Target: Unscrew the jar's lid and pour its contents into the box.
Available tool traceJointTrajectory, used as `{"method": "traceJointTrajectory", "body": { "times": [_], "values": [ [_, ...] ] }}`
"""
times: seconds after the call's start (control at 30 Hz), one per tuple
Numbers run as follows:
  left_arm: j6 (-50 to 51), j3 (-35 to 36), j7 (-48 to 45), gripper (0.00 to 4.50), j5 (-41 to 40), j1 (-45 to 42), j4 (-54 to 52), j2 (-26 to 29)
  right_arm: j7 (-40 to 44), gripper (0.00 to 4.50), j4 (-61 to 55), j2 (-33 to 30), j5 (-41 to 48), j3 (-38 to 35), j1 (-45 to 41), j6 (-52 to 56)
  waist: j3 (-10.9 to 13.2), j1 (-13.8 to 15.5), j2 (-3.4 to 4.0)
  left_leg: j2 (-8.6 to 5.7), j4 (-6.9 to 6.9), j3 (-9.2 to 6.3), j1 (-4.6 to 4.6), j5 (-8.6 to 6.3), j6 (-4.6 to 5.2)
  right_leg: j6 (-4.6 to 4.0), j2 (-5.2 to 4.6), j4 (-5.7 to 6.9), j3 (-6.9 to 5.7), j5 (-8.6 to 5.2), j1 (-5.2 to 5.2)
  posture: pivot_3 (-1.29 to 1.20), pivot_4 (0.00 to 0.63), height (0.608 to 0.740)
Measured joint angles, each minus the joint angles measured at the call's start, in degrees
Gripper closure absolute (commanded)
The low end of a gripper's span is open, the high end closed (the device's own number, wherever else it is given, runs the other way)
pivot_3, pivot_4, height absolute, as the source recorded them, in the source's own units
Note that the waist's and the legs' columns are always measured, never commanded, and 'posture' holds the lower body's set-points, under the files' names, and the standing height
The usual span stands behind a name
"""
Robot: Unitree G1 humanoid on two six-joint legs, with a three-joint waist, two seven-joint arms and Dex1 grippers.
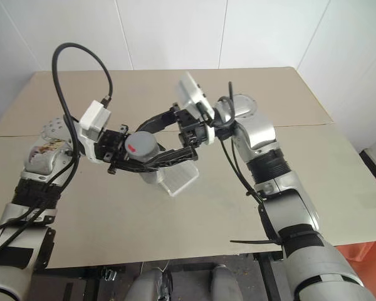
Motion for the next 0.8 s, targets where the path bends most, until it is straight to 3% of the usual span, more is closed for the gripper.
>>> {"method": "traceJointTrajectory", "body": {
  "times": [0.27, 0.43, 0.6, 0.8],
  "values": [
    [3.2, 2.1, 4.6, 2.46, 0.5, 2.5, 0.1, -0.5, -18.8, 0.02, -24.4, -5.1, 0.8, -7.5, 14.0, 11.3, 0.0, 0.4, 0.00, -0.01, 0.03, 0.03, -0.03, 0.01, -0.01, 0.00, -0.03, 0.05, 0.00, 0.00, -0.03, 0.00, 0.150, 0.740],
    [3.4, 2.2, 5.5, 2.46, 0.6, 2.5, 0.1, -1.5, -36.6, 0.02, -39.1, -0.9, 1.0, -7.0, 15.2, 25.4, 0.0, -0.3, 0.00, -0.01, 0.03, 0.02, 0.02, 0.02, -0.03, -0.01, -0.01, 0.29, 0.06, 0.00, -0.10, 0.00, 0.150, 0.740],
    [3.6, 2.0, 5.5, 2.46, 1.0, 2.4, 0.1, -1.9, -48.8, 0.02, -41.5, 4.5, 0.3, -4.0, 11.7, 35.0, 0.0, -0.1, 0.00, -0.04, 0.08, 0.02, 0.03, 0.01, -0.01, -0.01, -0.02, 0.37, 0.07, 0.00, -0.09, 0.00, 0.150, 0.740],
    [3.7, 2.0, 5.3, 2.46, 1.8, 2.4, 0.1, -2.0, -53.3, 0.02, -41.2, 6.5, -0.4, -2.1, 10.2, 38.3, 0.0, 0.0, 0.00, -0.06, 0.10, 0.01, 0.00, -0.02, 0.03, -0.01, -0.03, 0.33, 0.06, 0.00, -0.09, 0.00, 0.150, 0.740]
  ]
}}
